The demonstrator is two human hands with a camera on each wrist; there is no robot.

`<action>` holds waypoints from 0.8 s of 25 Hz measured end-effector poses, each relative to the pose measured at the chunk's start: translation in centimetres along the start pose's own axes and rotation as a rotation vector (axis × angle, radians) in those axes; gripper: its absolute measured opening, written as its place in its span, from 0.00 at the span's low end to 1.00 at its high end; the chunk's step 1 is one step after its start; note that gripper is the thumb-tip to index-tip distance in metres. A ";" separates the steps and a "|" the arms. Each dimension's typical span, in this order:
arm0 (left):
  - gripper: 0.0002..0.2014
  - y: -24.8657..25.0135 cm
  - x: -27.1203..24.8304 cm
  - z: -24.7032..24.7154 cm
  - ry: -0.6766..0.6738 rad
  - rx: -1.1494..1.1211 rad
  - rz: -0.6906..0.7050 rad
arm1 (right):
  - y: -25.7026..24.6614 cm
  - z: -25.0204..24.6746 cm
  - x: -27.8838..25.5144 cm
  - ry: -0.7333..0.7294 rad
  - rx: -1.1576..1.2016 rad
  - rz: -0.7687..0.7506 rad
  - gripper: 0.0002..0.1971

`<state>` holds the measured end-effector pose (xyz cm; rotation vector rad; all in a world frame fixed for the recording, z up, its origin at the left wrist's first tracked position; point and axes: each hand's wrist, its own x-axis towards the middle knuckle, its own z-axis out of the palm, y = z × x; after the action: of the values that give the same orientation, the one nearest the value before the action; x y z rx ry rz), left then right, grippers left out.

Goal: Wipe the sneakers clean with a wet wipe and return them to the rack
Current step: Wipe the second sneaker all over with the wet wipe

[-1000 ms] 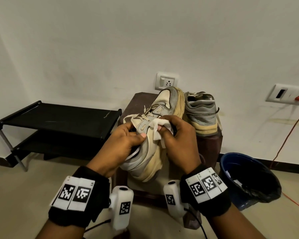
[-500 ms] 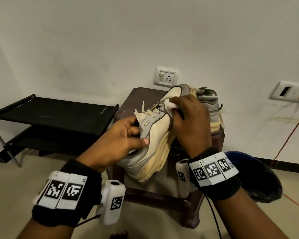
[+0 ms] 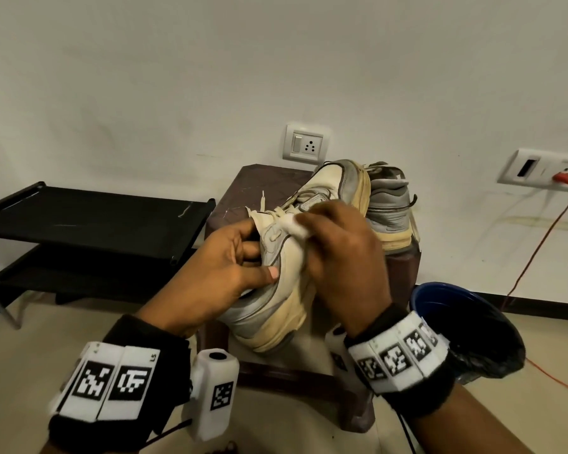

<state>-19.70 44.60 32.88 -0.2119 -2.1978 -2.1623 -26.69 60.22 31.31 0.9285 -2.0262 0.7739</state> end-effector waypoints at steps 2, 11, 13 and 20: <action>0.25 -0.1 0.2 0.2 0.008 -0.001 0.005 | 2.2 -0.2 1.2 0.067 -0.059 0.110 0.11; 0.26 -0.5 0.2 -1.3 0.106 -0.187 0.017 | -2.2 -0.2 -1.7 -0.256 0.187 -0.214 0.10; 0.25 -0.6 0.1 -1.6 0.121 -0.175 -0.001 | -1.3 0.2 -1.6 -0.186 0.094 -0.226 0.09; 0.23 -0.5 0.5 -1.2 0.109 -0.127 0.011 | 4.4 -0.5 1.4 0.053 -0.027 0.020 0.07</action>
<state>-20.37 43.40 32.44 -0.1072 -2.0006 -2.2520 -30.68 62.55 31.78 0.8649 -1.9976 0.7727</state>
